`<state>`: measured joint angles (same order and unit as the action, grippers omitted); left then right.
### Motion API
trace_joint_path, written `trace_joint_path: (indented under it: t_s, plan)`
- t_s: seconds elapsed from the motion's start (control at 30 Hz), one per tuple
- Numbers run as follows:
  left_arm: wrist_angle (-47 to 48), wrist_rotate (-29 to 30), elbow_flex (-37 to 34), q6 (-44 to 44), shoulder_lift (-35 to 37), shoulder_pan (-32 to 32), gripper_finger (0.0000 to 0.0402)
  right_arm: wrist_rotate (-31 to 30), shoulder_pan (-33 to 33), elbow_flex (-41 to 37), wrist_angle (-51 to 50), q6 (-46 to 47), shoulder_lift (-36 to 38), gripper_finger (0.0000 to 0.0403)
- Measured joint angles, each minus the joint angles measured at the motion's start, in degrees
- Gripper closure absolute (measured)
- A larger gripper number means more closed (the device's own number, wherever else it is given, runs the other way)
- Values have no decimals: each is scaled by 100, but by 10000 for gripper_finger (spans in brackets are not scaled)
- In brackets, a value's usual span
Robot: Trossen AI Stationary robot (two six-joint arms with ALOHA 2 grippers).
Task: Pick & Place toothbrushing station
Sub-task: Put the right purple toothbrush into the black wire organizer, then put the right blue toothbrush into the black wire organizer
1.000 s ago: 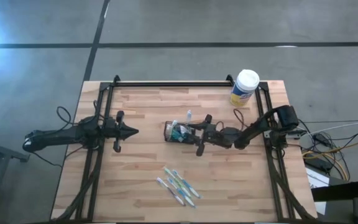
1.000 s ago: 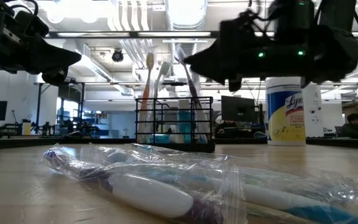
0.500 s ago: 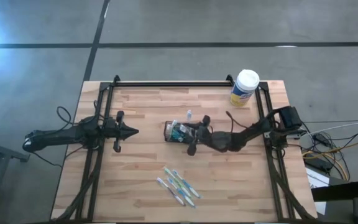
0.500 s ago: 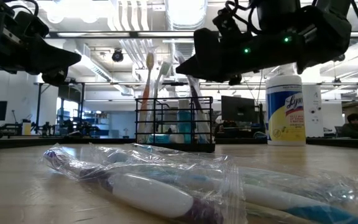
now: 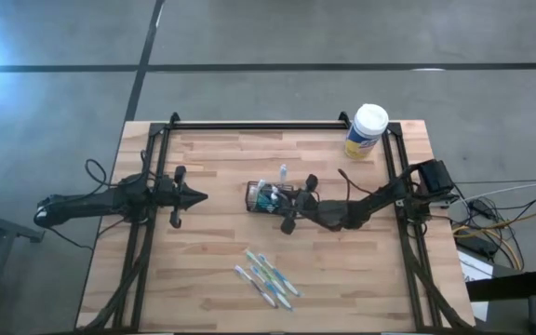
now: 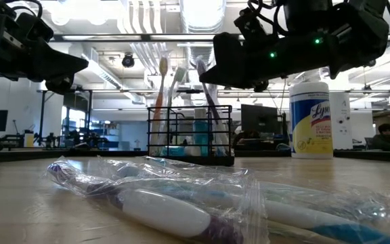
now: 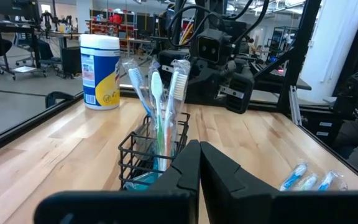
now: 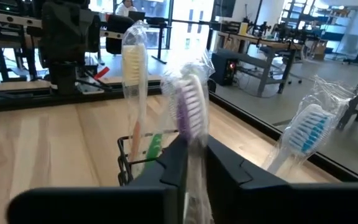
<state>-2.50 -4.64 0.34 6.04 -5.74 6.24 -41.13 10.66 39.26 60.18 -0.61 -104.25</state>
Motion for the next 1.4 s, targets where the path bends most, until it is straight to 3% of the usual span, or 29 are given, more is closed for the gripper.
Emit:
trace_joint_path:
  t_s: [0.13, 0.27, 0.7, 0.87, 1.1, 1.27, 1.4]
  plan:
    - [0, 2, 0, 0, 0, 0, 392, 24, 16, -4, 2, 4, 0, 378]
    - [0, 0, 0, 0, 0, 0, 392, 48, 93, -6, 0, -6, 2, 368]
    - [0, 0, 0, 17, 0, 0, 392, 18, 175, -166, -151, 112, 384, 230]
    - [2, 2, 0, 17, 0, -2, 392, -1, 210, -303, -829, 240, 950, 198]
    - [55, -1, 0, 22, -7, -2, 392, 59, 375, -321, -2572, 599, 2078, 192]
    - [57, 0, 0, 22, -7, -2, 392, 451, 723, -351, -3534, 186, 3058, 199]
    - [65, 0, 0, 22, -7, -2, 392, 541, 1162, -605, -3502, -281, 3870, 207]
